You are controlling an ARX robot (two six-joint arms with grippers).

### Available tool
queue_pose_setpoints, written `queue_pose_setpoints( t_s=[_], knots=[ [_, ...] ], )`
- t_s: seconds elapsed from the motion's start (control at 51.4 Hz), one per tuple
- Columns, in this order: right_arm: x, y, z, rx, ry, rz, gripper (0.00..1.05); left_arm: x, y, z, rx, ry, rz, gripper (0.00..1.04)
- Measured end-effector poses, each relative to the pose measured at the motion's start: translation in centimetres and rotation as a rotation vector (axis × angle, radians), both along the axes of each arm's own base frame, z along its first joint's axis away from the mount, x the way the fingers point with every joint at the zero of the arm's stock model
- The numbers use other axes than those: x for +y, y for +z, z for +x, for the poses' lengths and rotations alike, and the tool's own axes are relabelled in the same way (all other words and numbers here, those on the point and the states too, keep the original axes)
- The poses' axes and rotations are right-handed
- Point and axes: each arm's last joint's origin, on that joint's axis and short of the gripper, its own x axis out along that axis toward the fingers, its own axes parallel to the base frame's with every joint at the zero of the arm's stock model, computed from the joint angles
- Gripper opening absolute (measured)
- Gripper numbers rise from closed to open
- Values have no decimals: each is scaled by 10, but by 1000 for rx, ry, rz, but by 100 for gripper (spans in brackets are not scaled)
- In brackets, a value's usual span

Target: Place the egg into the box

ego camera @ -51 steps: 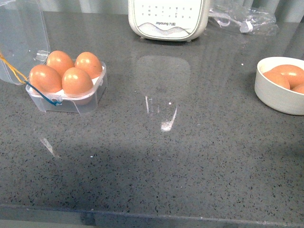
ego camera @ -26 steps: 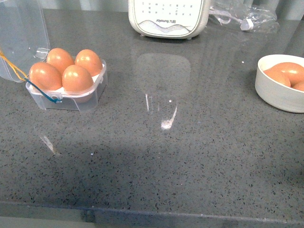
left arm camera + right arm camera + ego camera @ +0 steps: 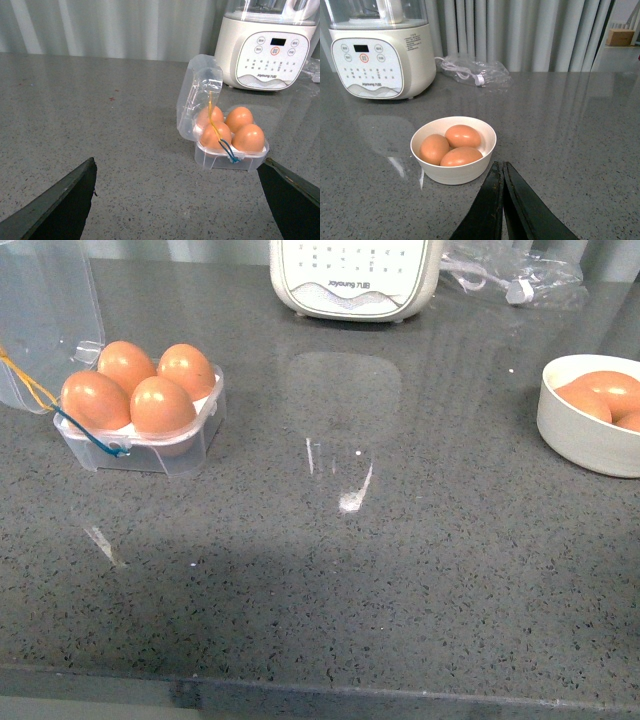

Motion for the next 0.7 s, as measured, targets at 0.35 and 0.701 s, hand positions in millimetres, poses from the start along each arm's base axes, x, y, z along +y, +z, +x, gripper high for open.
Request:
queue_pose_setpoints(
  t_s=[0.35,0.701],
  knots=[
    [0,0,-8,-3,0,0,3,0,0,0,0,0,0,98],
    [0,0,-14,-3,0,0,3,0,0,0,0,0,0,98]
  ],
)
